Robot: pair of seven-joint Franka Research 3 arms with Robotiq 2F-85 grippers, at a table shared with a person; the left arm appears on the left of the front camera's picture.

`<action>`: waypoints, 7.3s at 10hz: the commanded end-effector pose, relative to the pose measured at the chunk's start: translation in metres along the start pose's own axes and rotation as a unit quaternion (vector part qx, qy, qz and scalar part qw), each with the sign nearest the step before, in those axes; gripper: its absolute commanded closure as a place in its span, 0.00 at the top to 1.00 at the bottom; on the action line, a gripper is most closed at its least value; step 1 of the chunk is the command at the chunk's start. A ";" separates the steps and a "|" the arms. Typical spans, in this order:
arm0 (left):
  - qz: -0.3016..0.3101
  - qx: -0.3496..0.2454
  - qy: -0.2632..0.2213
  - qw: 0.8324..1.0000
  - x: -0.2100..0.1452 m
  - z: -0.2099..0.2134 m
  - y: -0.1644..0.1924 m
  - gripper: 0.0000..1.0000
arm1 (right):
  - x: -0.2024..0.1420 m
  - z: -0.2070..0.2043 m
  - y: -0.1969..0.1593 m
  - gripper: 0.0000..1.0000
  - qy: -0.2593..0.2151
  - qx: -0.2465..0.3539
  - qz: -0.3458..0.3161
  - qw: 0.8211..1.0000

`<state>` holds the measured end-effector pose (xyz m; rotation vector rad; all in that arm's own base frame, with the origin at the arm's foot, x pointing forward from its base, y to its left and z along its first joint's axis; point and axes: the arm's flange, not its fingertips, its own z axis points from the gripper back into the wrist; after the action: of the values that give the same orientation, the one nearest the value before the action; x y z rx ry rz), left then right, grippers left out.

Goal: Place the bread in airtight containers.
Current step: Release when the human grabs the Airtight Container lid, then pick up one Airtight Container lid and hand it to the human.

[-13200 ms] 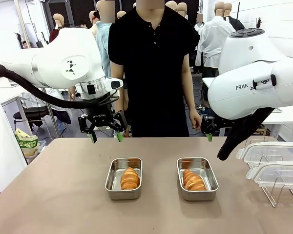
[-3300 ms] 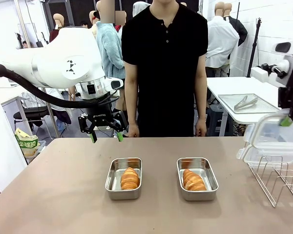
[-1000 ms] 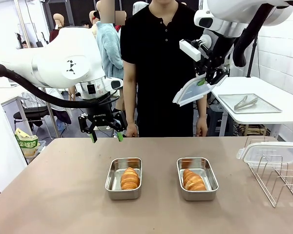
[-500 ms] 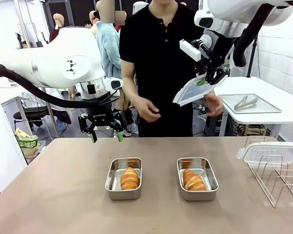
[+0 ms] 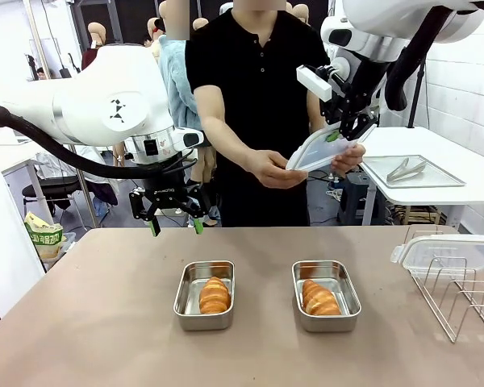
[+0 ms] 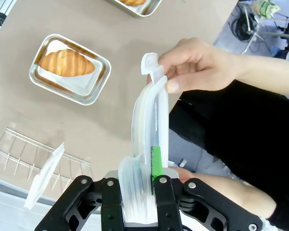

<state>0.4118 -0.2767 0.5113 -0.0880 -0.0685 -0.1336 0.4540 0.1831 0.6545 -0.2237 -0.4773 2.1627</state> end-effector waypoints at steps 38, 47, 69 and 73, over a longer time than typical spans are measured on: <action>0.001 0.002 -0.002 1.000 -0.001 0.001 0.001 1.00 | 0.009 0.006 -0.003 1.00 0.006 0.001 0.012 1.000; 0.001 0.002 -0.002 1.000 -0.001 0.001 0.001 1.00 | 0.009 0.006 -0.003 1.00 0.006 0.001 0.012 1.000; 0.001 0.002 -0.002 1.000 -0.001 0.001 0.001 1.00 | 0.009 0.006 -0.003 1.00 0.006 0.001 0.012 1.000; 0.001 0.002 -0.002 1.000 -0.001 0.001 0.001 1.00 | 0.009 0.006 -0.003 1.00 0.006 0.001 0.012 1.000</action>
<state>0.4118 -0.2768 0.5113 -0.0880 -0.0685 -0.1337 0.4487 0.1909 0.6617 -0.2396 -0.4675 2.1817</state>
